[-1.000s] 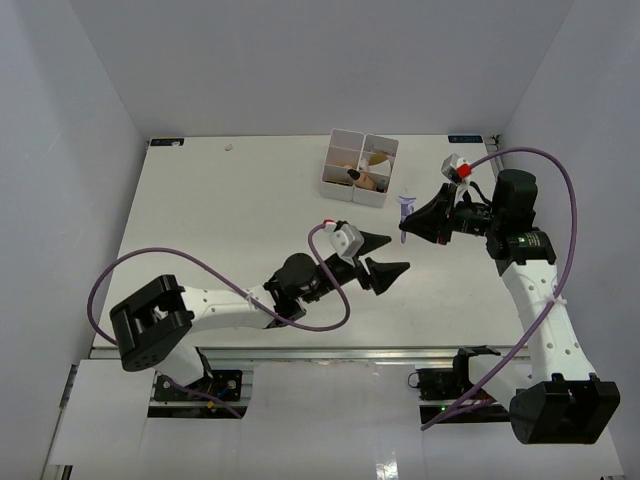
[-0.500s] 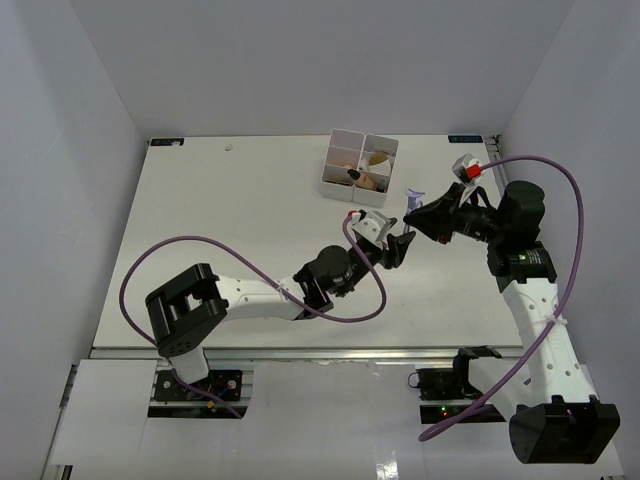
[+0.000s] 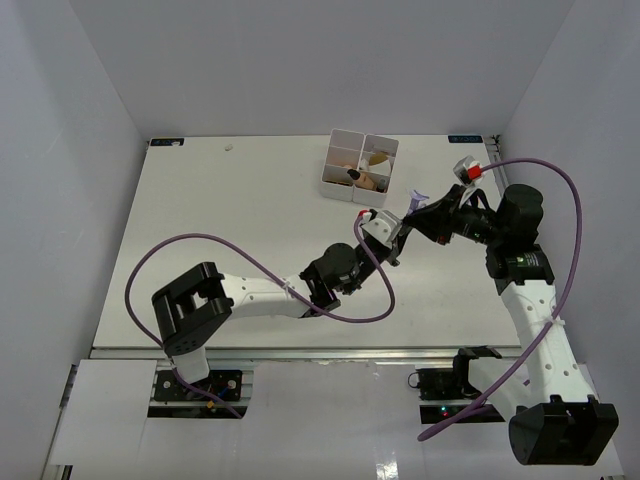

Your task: Organize the makeup

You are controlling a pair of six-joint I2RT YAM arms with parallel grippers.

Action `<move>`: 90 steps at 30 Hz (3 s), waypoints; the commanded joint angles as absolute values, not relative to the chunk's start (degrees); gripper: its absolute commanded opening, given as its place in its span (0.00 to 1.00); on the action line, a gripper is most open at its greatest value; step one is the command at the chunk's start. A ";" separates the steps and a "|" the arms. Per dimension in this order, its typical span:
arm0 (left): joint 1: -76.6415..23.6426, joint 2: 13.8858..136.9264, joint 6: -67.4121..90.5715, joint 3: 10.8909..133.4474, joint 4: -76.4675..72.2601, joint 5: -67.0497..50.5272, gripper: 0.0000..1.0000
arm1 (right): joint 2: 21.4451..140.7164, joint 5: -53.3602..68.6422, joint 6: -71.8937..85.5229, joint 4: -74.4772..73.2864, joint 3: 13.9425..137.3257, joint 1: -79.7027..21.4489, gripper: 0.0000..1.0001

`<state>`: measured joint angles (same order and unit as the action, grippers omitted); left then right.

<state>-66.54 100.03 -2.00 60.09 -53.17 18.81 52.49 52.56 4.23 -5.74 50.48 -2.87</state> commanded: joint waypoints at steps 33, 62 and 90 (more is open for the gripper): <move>-43.80 90.46 10.75 75.09 -6.38 -3.86 0.00 | 43.24 57.41 -24.70 -29.27 50.86 2.87 0.98; -24.50 126.57 -23.92 115.34 0.84 -30.86 0.03 | 41.31 71.29 -37.97 -29.00 39.46 15.04 0.98; -23.82 137.31 -24.20 119.34 -11.26 -27.96 0.20 | 41.84 73.56 -37.79 -29.00 38.67 18.46 0.98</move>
